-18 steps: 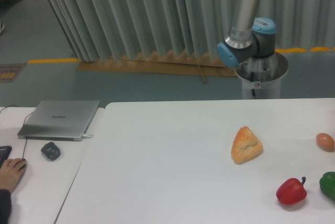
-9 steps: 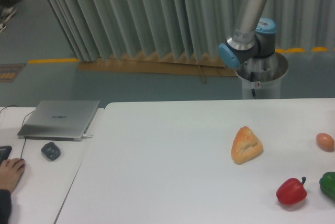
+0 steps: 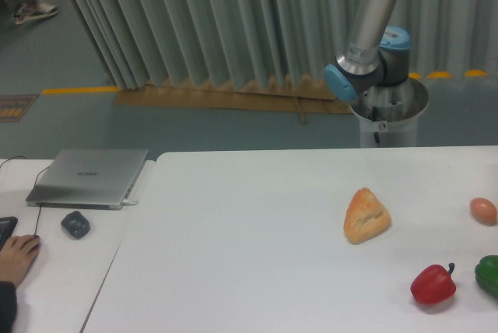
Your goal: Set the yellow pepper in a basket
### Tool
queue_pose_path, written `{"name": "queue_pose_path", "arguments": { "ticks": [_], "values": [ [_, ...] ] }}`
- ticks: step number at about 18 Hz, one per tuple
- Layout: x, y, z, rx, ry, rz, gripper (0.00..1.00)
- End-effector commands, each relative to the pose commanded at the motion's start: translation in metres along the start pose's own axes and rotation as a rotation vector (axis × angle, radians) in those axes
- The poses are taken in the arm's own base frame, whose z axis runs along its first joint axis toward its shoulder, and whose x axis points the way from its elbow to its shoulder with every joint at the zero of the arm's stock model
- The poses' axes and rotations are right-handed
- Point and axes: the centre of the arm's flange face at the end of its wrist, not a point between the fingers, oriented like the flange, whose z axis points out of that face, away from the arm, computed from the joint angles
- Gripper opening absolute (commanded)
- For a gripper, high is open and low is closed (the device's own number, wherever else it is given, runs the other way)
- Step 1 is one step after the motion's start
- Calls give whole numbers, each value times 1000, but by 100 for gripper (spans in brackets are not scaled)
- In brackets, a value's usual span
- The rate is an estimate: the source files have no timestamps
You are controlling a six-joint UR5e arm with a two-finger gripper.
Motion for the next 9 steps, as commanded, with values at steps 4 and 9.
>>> {"name": "queue_pose_path", "arguments": {
  "ticks": [4,9],
  "values": [
    [-13,-52,-15,3,-13,-75,100],
    [-18,-109,-42,13,-27,-111,100]
  ]
}}
